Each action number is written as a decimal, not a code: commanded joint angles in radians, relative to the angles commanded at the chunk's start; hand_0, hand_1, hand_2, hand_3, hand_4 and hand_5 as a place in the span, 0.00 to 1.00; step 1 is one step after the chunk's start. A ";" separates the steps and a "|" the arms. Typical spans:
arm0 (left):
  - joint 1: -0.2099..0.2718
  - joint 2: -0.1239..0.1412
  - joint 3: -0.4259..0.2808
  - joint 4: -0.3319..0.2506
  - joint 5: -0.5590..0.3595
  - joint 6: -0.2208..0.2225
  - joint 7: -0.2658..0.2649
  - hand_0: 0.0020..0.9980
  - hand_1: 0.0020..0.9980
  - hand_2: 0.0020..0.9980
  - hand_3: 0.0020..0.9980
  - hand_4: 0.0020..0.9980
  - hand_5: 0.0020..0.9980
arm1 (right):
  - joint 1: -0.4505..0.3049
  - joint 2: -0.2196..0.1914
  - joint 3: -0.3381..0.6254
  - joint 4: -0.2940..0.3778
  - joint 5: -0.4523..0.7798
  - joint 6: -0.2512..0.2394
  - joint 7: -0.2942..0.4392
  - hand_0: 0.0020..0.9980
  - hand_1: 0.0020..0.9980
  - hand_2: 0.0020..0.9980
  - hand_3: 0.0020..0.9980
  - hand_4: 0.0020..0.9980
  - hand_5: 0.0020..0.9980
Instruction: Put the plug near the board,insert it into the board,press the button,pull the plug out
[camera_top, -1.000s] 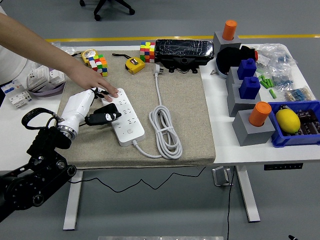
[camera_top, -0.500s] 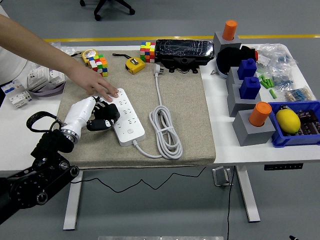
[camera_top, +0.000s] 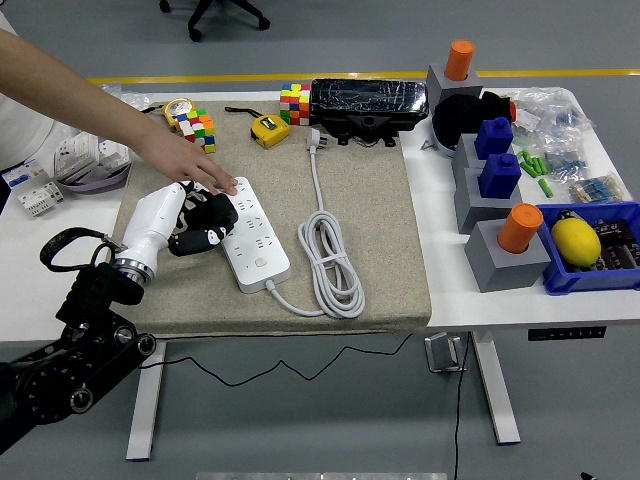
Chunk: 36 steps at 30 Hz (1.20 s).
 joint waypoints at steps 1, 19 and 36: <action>0.009 0.004 -0.010 -0.007 0.006 -0.002 0.003 0.28 0.36 0.36 0.44 0.60 0.06 | -0.001 0.000 0.001 0.000 0.000 0.000 0.000 0.65 0.64 0.61 0.54 0.98 0.55; 0.064 0.025 -0.020 0.054 -0.040 -0.020 -0.025 0.53 0.54 0.52 0.56 0.82 0.18 | 0.001 0.000 0.007 0.002 -0.002 -0.001 0.001 0.65 0.64 0.61 0.54 0.97 0.55; 0.079 0.021 -0.038 0.061 0.001 -0.028 -0.014 0.76 0.73 0.69 0.75 1.00 0.32 | -0.001 0.002 0.013 0.001 -0.003 0.000 0.000 0.65 0.64 0.60 0.54 0.97 0.54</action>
